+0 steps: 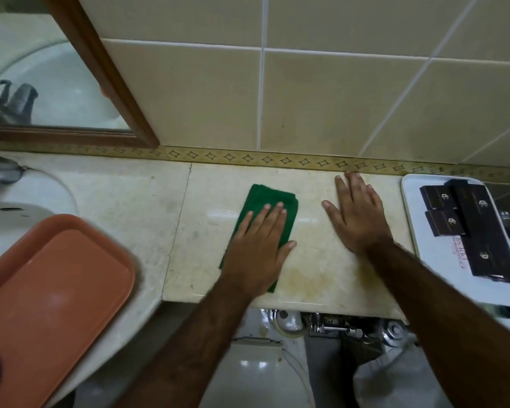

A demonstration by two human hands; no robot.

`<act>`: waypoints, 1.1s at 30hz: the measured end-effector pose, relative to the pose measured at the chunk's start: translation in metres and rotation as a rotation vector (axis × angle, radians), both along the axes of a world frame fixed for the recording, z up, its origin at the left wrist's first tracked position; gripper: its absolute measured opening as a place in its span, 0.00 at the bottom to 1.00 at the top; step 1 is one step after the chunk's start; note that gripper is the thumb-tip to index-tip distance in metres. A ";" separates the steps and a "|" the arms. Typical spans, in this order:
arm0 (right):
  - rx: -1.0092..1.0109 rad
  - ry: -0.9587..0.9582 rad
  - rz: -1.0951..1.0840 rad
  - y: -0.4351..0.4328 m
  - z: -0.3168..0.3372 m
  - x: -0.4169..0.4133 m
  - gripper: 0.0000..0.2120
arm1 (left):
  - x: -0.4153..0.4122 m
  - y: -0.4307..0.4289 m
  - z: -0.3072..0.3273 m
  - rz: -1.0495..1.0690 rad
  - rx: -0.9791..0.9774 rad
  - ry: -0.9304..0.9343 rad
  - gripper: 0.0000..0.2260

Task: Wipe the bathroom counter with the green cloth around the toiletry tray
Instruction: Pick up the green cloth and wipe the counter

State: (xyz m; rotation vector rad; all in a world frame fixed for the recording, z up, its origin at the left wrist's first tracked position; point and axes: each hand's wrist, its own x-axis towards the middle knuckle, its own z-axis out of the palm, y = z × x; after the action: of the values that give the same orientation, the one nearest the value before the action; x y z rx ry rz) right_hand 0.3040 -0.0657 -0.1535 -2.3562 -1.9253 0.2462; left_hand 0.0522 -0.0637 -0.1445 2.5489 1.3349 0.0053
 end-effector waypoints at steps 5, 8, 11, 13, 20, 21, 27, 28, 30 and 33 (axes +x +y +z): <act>0.000 -0.009 -0.009 -0.002 -0.001 0.000 0.35 | -0.083 0.013 0.002 0.424 0.052 -0.027 0.31; -0.002 -0.002 -0.006 -0.001 0.001 -0.001 0.35 | -0.085 0.038 0.003 0.575 0.059 0.029 0.33; -0.002 0.000 -0.010 -0.001 0.000 -0.002 0.34 | -0.041 0.044 0.005 0.578 0.078 0.023 0.32; 0.008 0.004 -0.014 0.000 -0.001 0.000 0.33 | -0.004 0.026 0.005 0.439 0.097 0.006 0.31; -0.022 0.011 -0.005 -0.001 0.005 -0.002 0.31 | 0.015 -0.078 -0.004 0.052 0.065 -0.002 0.30; -0.024 0.014 -0.002 -0.001 0.007 -0.004 0.31 | -0.004 -0.078 -0.004 0.113 0.060 0.009 0.30; -0.036 0.005 -0.011 -0.002 0.010 -0.007 0.31 | -0.079 -0.001 -0.001 0.541 0.068 0.067 0.31; -0.035 0.007 -0.010 -0.002 0.010 -0.007 0.31 | -0.072 0.011 0.000 0.571 0.075 0.060 0.31; -0.033 0.009 -0.012 -0.002 0.011 -0.007 0.31 | -0.045 0.026 0.000 0.574 0.086 0.054 0.31; -0.027 0.029 -0.014 -0.003 0.011 -0.006 0.31 | 0.010 0.018 -0.003 0.454 0.085 0.029 0.32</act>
State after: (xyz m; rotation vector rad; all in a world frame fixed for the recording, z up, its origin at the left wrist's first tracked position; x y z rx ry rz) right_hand 0.2983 -0.0685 -0.1429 -2.3690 -1.9038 0.3056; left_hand 0.0626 -0.0461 -0.1476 2.2577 1.9304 0.1138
